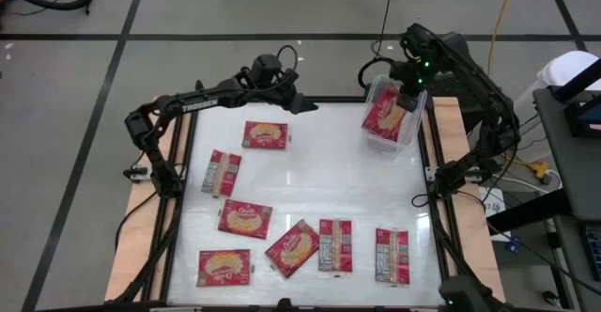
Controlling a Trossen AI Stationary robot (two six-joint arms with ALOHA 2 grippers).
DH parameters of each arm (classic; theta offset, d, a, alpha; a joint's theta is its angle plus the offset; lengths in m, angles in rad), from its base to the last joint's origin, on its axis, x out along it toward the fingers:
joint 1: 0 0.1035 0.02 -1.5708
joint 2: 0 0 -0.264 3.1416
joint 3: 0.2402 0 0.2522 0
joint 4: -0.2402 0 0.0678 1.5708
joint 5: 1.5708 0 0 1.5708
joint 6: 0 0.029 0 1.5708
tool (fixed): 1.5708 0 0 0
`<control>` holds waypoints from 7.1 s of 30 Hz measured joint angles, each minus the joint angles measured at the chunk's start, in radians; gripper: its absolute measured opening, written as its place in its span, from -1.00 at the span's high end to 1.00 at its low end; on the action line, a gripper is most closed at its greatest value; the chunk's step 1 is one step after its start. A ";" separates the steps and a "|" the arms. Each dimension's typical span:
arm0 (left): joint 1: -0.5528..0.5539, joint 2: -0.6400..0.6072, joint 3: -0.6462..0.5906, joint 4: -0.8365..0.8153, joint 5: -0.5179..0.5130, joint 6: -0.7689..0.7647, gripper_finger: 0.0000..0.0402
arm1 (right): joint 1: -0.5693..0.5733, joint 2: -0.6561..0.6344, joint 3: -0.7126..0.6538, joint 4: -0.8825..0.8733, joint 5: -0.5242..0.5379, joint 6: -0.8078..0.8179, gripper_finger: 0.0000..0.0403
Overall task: Sort popcorn bags into baskets
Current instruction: Put the red popcorn bag into the transparent container, then adjust the transparent container on the table, then put the red popcorn bag into the transparent container
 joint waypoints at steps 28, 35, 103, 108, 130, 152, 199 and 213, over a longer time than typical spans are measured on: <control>-0.037 -0.004 0.000 -0.009 0.055 -0.031 -0.01 | -0.015 0.000 -0.027 -0.019 -0.031 -0.120 1.00; -0.054 -0.004 0.000 -0.009 0.054 -0.030 0.00 | -0.016 0.000 -0.127 0.003 -0.060 -0.110 1.00; -0.257 -0.003 0.000 -0.014 -0.035 0.072 0.22 | 0.406 -0.230 -0.540 0.388 -0.099 0.216 0.98; -0.258 -0.003 0.000 -0.014 -0.035 0.072 0.24 | 0.407 -0.229 -0.564 0.364 -0.051 0.252 0.98; -0.257 -0.003 0.000 -0.030 -0.036 0.114 0.24 | 0.397 -0.279 -0.568 0.144 0.237 0.428 1.00; -0.125 -0.003 0.000 -0.579 -0.177 0.032 0.24 | 0.504 -0.491 -0.526 0.441 -0.083 0.908 1.00; 0.193 -0.009 -0.425 -0.485 -0.386 0.366 0.24 | 0.405 -0.500 -0.526 0.903 -0.211 0.792 1.00; 0.137 -0.188 -0.387 -0.362 -0.365 0.607 0.98 | 0.493 -0.471 -0.526 1.123 -0.158 1.147 1.00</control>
